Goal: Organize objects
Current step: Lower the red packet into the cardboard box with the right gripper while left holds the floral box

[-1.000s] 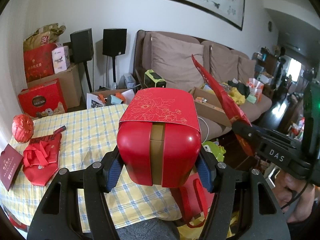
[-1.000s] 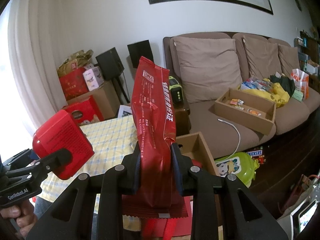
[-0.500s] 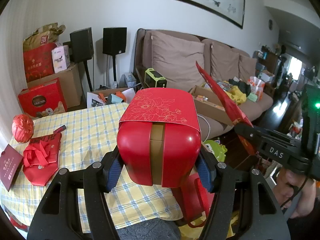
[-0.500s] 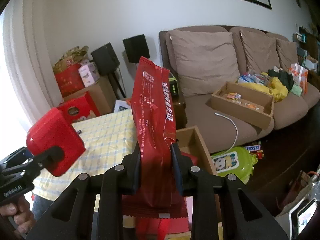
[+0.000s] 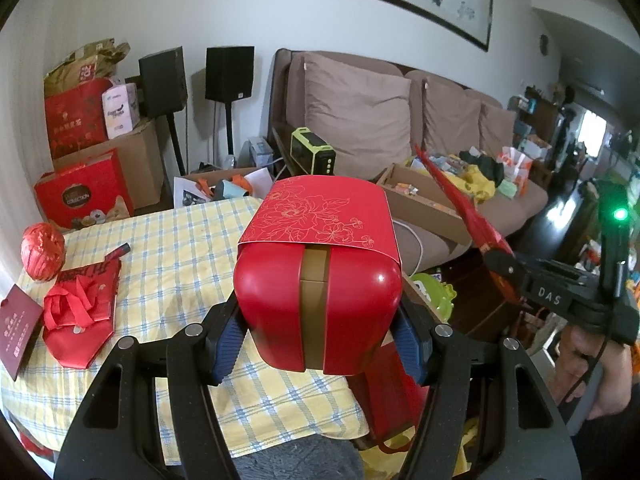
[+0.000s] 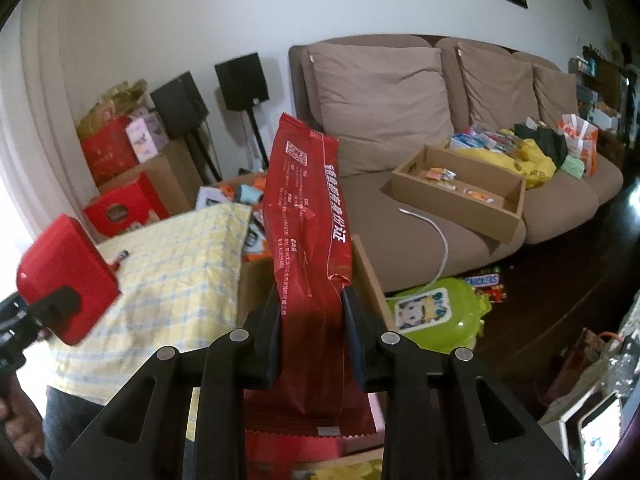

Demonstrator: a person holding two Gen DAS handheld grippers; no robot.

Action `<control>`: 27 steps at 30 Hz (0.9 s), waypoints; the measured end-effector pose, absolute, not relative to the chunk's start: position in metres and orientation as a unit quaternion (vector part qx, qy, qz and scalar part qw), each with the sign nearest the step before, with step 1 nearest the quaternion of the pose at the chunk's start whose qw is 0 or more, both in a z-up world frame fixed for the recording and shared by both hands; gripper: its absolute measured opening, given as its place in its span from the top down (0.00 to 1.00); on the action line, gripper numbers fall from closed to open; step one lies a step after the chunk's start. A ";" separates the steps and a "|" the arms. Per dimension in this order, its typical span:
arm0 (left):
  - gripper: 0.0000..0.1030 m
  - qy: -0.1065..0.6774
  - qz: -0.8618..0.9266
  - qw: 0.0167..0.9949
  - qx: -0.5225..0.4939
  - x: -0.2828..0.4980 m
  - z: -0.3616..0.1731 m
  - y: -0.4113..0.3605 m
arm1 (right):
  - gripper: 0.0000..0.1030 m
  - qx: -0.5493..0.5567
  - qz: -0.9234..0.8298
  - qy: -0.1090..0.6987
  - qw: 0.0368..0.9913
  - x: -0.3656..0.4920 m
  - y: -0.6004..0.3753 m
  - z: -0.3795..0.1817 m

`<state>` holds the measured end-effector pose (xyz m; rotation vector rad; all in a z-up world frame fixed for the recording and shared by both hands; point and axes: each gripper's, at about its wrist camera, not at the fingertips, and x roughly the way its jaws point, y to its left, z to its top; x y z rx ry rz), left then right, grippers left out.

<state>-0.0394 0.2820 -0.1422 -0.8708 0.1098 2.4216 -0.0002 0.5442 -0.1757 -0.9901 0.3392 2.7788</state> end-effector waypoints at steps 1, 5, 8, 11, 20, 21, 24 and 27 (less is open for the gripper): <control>0.40 0.040 0.903 0.278 -0.325 -0.040 -0.142 0.281 | 0.74 -0.340 0.930 0.109 0.090 -0.001 0.546 -0.179; 0.40 0.039 0.904 0.276 -0.326 -0.042 -0.142 0.280 | 0.74 -0.355 0.922 0.112 0.102 -0.003 0.555 -0.189; 0.40 0.035 0.903 0.275 -0.329 -0.044 -0.144 0.278 | 0.74 -0.365 0.919 0.114 0.102 -0.004 0.558 -0.195; 0.40 0.032 0.903 0.272 -0.331 -0.047 -0.144 0.276 | 0.74 -0.375 0.914 0.115 0.102 -0.006 0.559 -0.200; 0.40 0.029 0.904 0.268 -0.332 -0.049 -0.144 0.272 | 0.74 -0.424 0.894 0.103 0.103 -0.017 0.556 -0.224; 0.40 0.029 0.904 0.268 -0.333 -0.049 -0.145 0.271 | 0.74 -0.426 0.893 0.102 0.103 -0.017 0.556 -0.225; 0.40 0.028 0.904 0.268 -0.333 -0.050 -0.145 0.271 | 0.74 -0.438 0.888 0.098 0.103 -0.020 0.557 -0.233; 0.40 0.028 0.903 0.268 -0.334 -0.050 -0.146 0.270 | 0.74 -0.449 0.883 0.095 0.103 -0.021 0.557 -0.240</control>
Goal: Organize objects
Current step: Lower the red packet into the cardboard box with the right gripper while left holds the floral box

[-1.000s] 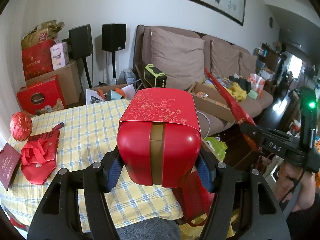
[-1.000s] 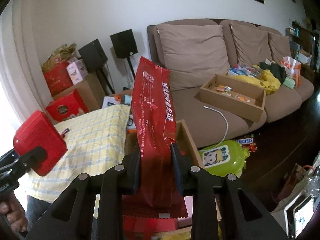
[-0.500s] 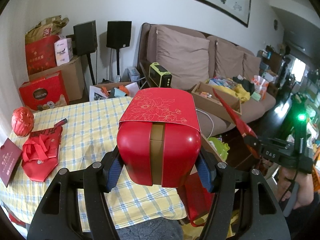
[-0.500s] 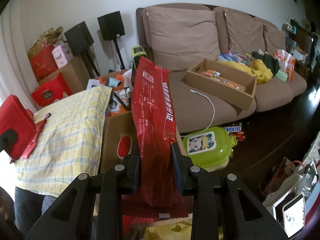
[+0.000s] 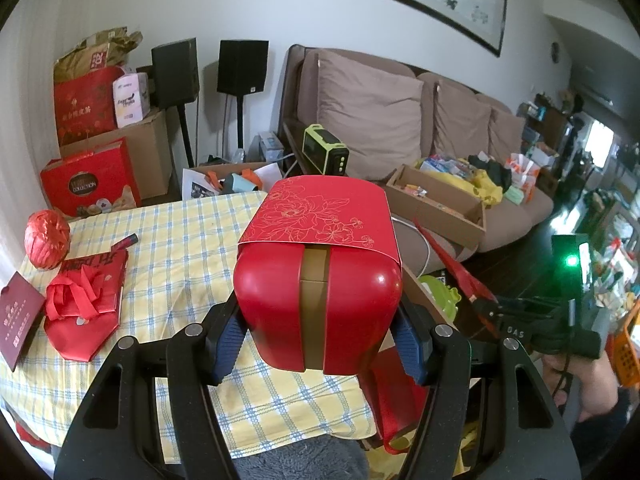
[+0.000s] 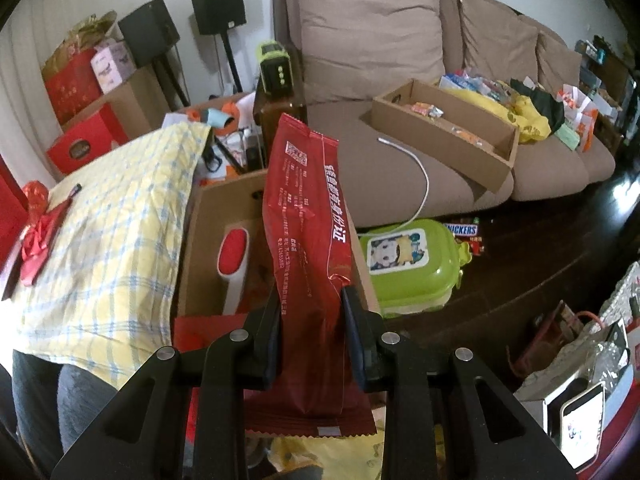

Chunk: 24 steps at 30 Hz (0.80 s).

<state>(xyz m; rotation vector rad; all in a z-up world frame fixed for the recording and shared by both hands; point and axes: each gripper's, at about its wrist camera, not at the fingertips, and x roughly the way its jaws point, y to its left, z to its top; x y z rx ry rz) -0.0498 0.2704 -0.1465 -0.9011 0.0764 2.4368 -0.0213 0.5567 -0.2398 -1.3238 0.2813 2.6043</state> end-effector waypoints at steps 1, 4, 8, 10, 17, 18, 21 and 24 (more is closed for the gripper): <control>0.40 0.029 0.903 0.268 -0.334 -0.050 -0.147 0.270 | 0.74 -0.452 0.881 0.094 0.104 -0.022 0.557 -0.242; 0.40 0.028 0.904 0.263 -0.336 -0.051 -0.148 0.268 | 0.74 -0.463 0.875 0.085 0.113 -0.025 0.557 -0.249; 0.40 0.026 0.905 0.258 -0.337 -0.054 -0.149 0.265 | 0.74 -0.485 0.864 0.078 0.113 -0.029 0.558 -0.263; 0.40 0.025 0.905 0.256 -0.338 -0.055 -0.148 0.264 | 0.74 -0.494 0.859 0.077 0.112 -0.031 0.558 -0.270; 0.40 0.027 0.905 0.256 -0.340 -0.057 -0.148 0.265 | 0.74 -0.512 0.850 0.072 0.104 -0.034 0.555 -0.284; 0.40 0.027 0.905 0.256 -0.340 -0.057 -0.148 0.265 | 0.74 -0.516 0.847 0.071 0.102 -0.035 0.555 -0.286; 0.40 0.028 0.905 0.256 -0.339 -0.056 -0.148 0.265 | 0.74 -0.525 0.843 0.067 0.102 -0.035 0.555 -0.290; 0.40 0.029 0.905 0.256 -0.339 -0.056 -0.148 0.266 | 0.74 -0.542 0.833 0.055 0.100 -0.037 0.551 -0.299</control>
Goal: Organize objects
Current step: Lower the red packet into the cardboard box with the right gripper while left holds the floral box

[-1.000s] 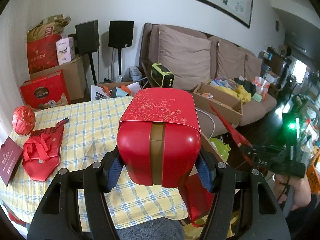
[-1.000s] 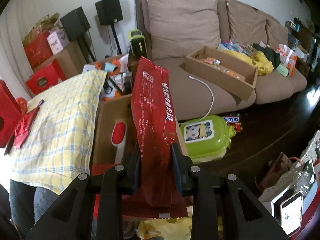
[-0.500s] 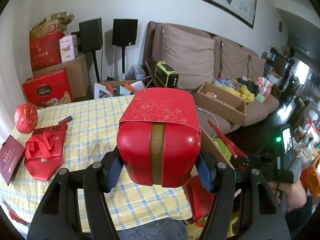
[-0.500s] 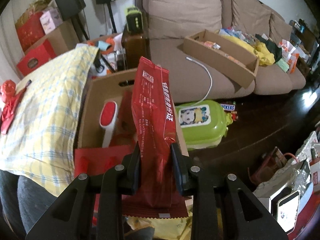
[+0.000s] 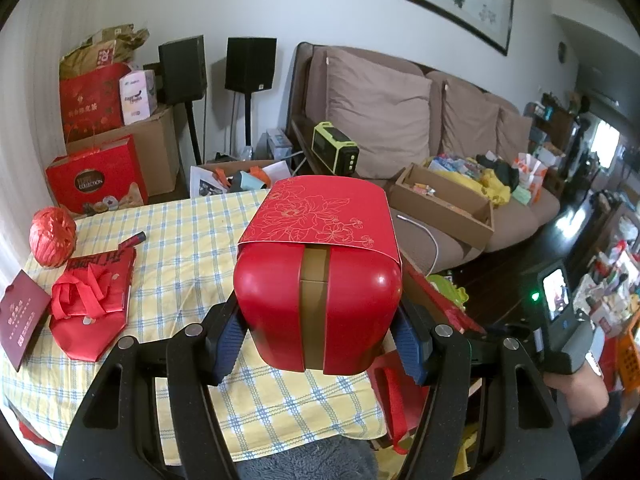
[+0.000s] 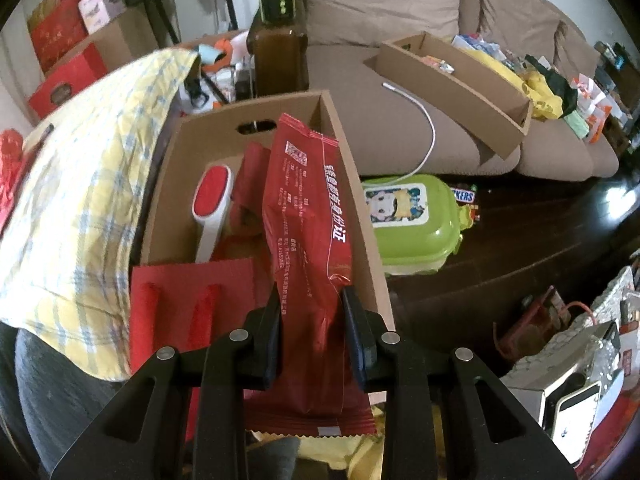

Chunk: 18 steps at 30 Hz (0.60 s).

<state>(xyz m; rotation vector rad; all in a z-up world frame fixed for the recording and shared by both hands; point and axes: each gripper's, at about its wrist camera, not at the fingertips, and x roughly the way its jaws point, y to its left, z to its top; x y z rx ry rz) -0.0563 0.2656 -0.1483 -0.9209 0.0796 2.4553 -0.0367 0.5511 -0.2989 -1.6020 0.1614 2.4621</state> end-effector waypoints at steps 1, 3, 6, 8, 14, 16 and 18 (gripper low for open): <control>0.40 0.030 0.904 0.256 -0.340 -0.056 -0.149 0.266 | 0.74 -0.548 0.829 0.052 0.098 -0.038 0.550 -0.302; 0.40 0.033 0.904 0.256 -0.342 -0.056 -0.150 0.267 | 0.74 -0.556 0.824 0.050 0.095 -0.039 0.548 -0.307; 0.40 0.035 0.903 0.256 -0.344 -0.056 -0.151 0.269 | 0.73 -0.567 0.818 0.041 0.092 -0.040 0.545 -0.313; 0.40 0.036 0.903 0.256 -0.344 -0.056 -0.151 0.269 | 0.73 -0.571 0.815 0.038 0.092 -0.040 0.544 -0.317; 0.40 0.034 0.903 0.256 -0.344 -0.056 -0.151 0.270 | 0.73 -0.581 0.808 0.038 0.092 -0.040 0.546 -0.322; 0.40 0.034 0.903 0.256 -0.344 -0.056 -0.151 0.270 | 0.73 -0.585 0.805 0.037 0.094 -0.040 0.547 -0.324; 0.40 0.035 0.903 0.256 -0.344 -0.056 -0.151 0.270 | 0.73 -0.589 0.802 0.035 0.093 -0.040 0.546 -0.326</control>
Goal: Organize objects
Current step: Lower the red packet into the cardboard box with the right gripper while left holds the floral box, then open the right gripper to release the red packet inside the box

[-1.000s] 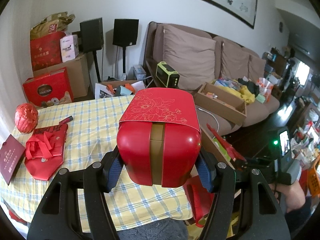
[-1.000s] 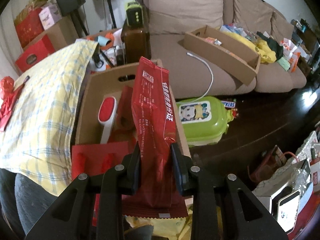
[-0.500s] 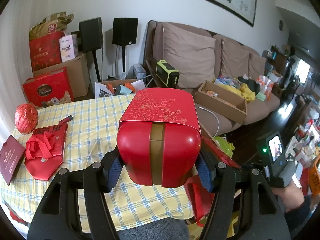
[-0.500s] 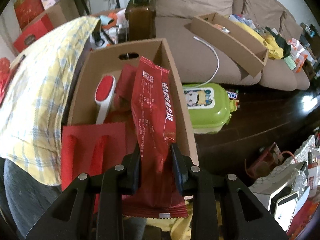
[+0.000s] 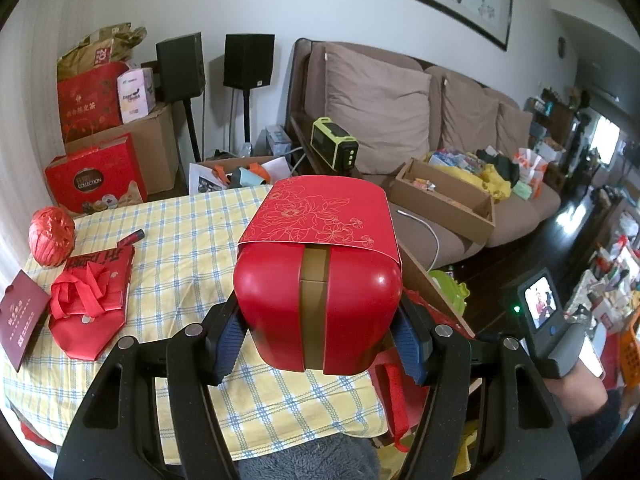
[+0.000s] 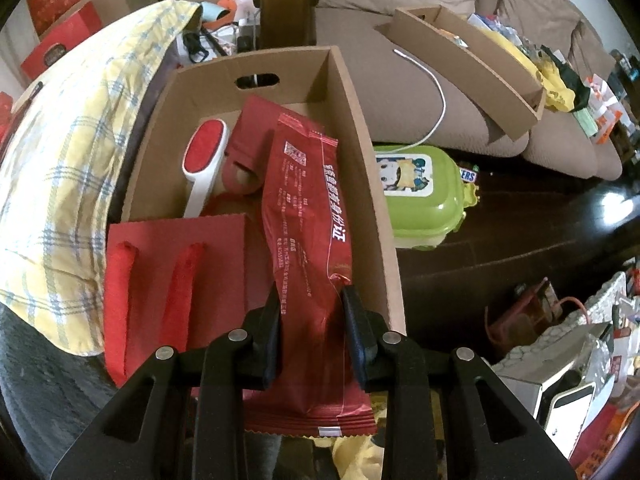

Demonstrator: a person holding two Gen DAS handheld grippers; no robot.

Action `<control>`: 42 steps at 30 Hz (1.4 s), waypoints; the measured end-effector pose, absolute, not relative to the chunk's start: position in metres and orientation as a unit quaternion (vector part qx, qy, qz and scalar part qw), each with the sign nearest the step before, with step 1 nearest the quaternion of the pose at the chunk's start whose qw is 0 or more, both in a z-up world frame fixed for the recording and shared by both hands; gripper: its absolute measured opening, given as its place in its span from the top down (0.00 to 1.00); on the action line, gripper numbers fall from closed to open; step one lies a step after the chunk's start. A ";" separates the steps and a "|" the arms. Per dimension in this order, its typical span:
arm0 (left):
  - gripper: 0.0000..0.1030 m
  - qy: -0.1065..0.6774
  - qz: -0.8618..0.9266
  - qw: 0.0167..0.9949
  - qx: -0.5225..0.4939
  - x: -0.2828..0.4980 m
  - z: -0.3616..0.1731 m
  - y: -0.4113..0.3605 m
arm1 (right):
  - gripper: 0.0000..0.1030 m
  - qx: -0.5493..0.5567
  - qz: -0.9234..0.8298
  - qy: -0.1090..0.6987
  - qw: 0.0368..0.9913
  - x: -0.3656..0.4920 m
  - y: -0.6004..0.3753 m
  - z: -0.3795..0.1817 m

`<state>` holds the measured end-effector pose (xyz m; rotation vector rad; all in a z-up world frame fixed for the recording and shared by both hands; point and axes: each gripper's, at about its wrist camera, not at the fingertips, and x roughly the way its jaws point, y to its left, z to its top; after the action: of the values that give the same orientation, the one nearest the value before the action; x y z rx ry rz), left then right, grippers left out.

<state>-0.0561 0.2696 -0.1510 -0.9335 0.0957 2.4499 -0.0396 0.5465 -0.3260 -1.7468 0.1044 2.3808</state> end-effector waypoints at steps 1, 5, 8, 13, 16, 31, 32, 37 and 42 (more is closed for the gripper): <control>0.40 0.036 0.902 0.257 -0.344 -0.056 -0.152 0.270 | 0.73 -0.590 0.801 0.034 0.092 -0.040 0.546 -0.327; 0.40 0.038 0.901 0.259 -0.345 -0.056 -0.153 0.272 | 0.72 -0.592 0.800 0.032 0.092 -0.040 0.545 -0.328; 0.40 0.038 0.901 0.260 -0.346 -0.056 -0.154 0.272 | 0.71 -0.592 0.800 0.033 0.094 -0.039 0.545 -0.328; 0.40 0.040 0.899 0.259 -0.350 -0.057 -0.156 0.274 | 0.70 -0.591 0.800 0.035 0.097 -0.039 0.548 -0.327; 0.40 0.041 0.898 0.261 -0.351 -0.056 -0.157 0.275 | 0.69 -0.592 0.799 0.035 0.099 -0.039 0.549 -0.327; 0.40 0.043 0.896 0.263 -0.354 -0.055 -0.158 0.278 | 0.66 -0.583 0.804 0.038 0.111 -0.037 0.553 -0.322; 0.40 0.043 0.896 0.263 -0.354 -0.055 -0.157 0.278 | 0.66 -0.582 0.804 0.039 0.112 -0.037 0.554 -0.322; 0.40 0.040 0.892 0.269 -0.360 -0.056 -0.159 0.280 | 0.65 -0.571 0.812 0.041 0.118 -0.036 0.555 -0.317; 0.40 0.041 0.891 0.273 -0.361 -0.056 -0.159 0.282 | 0.63 -0.554 0.822 0.047 0.126 -0.036 0.558 -0.309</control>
<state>-0.0564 0.2822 -0.1594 -0.9721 0.1115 2.3961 -0.0355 0.5583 -0.3086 -1.6131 0.1355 2.3936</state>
